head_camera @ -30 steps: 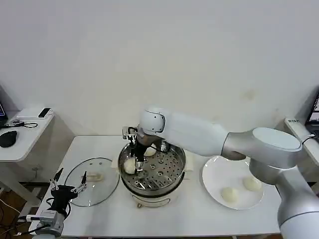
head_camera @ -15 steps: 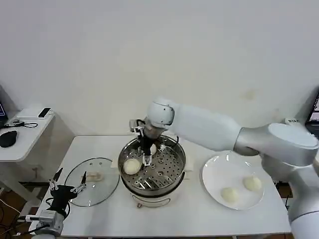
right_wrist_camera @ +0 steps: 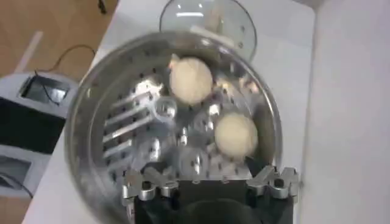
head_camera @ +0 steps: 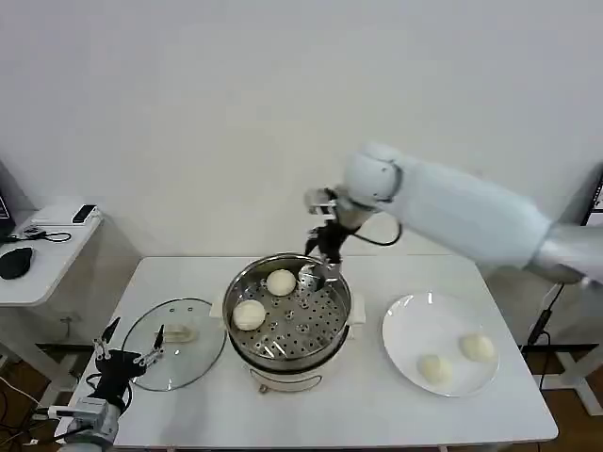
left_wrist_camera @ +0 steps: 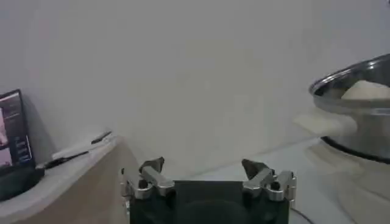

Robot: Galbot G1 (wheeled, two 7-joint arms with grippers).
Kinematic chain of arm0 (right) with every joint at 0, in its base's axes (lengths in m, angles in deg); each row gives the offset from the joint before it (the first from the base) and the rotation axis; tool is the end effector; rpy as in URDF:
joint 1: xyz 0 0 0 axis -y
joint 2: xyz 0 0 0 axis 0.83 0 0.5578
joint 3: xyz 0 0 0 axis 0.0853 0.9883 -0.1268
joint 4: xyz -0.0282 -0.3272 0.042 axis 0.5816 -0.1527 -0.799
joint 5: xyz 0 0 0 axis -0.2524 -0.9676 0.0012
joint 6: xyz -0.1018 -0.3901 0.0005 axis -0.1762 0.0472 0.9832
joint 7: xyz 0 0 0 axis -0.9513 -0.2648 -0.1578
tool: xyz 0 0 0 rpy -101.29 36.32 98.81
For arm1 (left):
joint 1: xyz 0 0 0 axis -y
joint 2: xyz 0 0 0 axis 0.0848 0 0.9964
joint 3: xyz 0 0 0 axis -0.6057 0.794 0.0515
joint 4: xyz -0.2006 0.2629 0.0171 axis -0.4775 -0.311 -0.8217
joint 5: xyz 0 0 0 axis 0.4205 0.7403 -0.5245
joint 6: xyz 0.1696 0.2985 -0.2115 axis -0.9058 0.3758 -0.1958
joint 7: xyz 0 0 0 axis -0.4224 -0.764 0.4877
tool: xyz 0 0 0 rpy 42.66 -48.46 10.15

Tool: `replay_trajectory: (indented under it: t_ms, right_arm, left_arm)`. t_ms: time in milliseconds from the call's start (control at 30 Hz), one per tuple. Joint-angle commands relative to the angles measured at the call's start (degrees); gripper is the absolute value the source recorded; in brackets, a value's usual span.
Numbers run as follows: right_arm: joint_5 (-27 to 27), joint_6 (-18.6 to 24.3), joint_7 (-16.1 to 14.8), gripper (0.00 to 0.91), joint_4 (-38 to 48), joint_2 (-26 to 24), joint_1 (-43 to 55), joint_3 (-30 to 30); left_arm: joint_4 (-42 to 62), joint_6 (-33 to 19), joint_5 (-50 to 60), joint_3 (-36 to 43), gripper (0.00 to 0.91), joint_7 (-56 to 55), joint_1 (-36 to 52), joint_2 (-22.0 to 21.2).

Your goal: Take steamed baozi put them in steamer then cover it.

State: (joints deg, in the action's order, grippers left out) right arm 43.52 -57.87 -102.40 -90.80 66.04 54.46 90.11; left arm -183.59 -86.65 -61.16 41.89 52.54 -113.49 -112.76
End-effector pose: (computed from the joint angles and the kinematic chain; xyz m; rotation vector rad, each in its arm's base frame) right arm 0.5586 0.1107 -0.0021 1.5752 -1.4211 1.3481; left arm 0.2444 0.1548 -0.3019 0.0304 -2.9721 -0.5326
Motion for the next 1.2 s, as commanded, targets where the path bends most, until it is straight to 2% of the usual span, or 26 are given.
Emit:
replay_trajectory:
  t_ms: [33, 267, 333, 900, 1200]
  right_arm:
    - [-2.6, 1.4, -2.6, 0.907, -6.1, -13.8, 3.6, 2.8]
    - [-5.2, 2.0, -2.8, 0.907, -9.9, -19.5, 3.0, 10.4]
    - [-6.1, 2.1, -2.7, 0.907, -10.7, -20.3, 1.6, 11.0]
    - [-11.6, 1.8, -1.6, 0.907, -9.9, -22.8, -12.6, 5.8]
    - [-14.7, 2.8, -1.0, 0.907, -7.2, -23.0, -20.7, -1.8]
  left_arm:
    - [0.2, 0.0, 0.1, 0.1, 0.907, 0.0, -0.1, 0.1]
    - [-0.3, 0.1, 0.1, 0.3, 0.907, 0.1, -0.2, -0.3]
    - [-0.5, 0.1, 0.1, 0.2, 0.907, 0.1, -0.4, -0.3]
    - [-0.5, 0.1, 0.5, -0.3, 0.907, 0.2, -1.3, -0.2]
    - [0.8, 0.1, 1.4, 0.2, 0.907, 0.2, -1.1, -0.2]
